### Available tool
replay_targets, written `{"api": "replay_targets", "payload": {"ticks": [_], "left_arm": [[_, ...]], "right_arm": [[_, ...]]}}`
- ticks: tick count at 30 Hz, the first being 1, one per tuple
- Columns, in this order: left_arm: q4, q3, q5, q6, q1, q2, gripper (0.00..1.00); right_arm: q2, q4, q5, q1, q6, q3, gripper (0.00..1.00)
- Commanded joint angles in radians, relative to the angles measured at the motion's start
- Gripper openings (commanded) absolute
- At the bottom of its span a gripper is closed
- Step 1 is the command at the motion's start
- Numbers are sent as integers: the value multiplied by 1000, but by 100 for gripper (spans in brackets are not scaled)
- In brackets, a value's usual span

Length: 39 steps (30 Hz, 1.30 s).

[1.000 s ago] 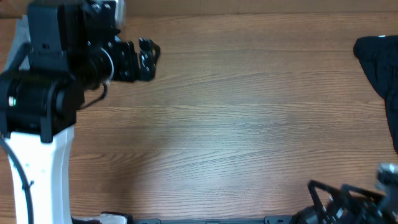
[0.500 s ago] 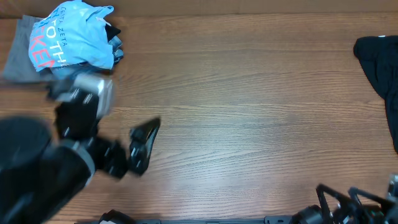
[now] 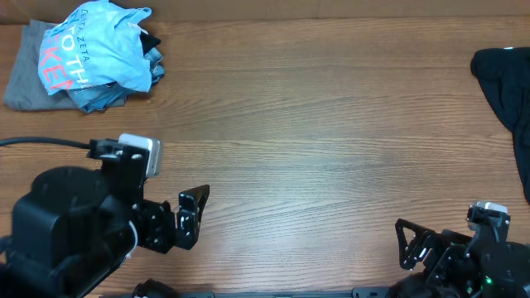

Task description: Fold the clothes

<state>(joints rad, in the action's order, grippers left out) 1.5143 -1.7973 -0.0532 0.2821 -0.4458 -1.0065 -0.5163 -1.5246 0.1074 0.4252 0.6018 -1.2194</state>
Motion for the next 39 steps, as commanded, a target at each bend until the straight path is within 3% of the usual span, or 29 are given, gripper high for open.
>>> {"api": "replay_targets", "payload": {"ticks": [1,24,39], "left_arm": [[4,9,31,10,-6,-17,100],[4,9,31,10,-6,-79,100],[4,9,31,10,-6,-79,100]], "right_arm": [[5,-3,-13,-5,-3,10,100],[8,-3,-15,-18,-3,10,100],[235,5,81,-323,-4,15,100]]}}
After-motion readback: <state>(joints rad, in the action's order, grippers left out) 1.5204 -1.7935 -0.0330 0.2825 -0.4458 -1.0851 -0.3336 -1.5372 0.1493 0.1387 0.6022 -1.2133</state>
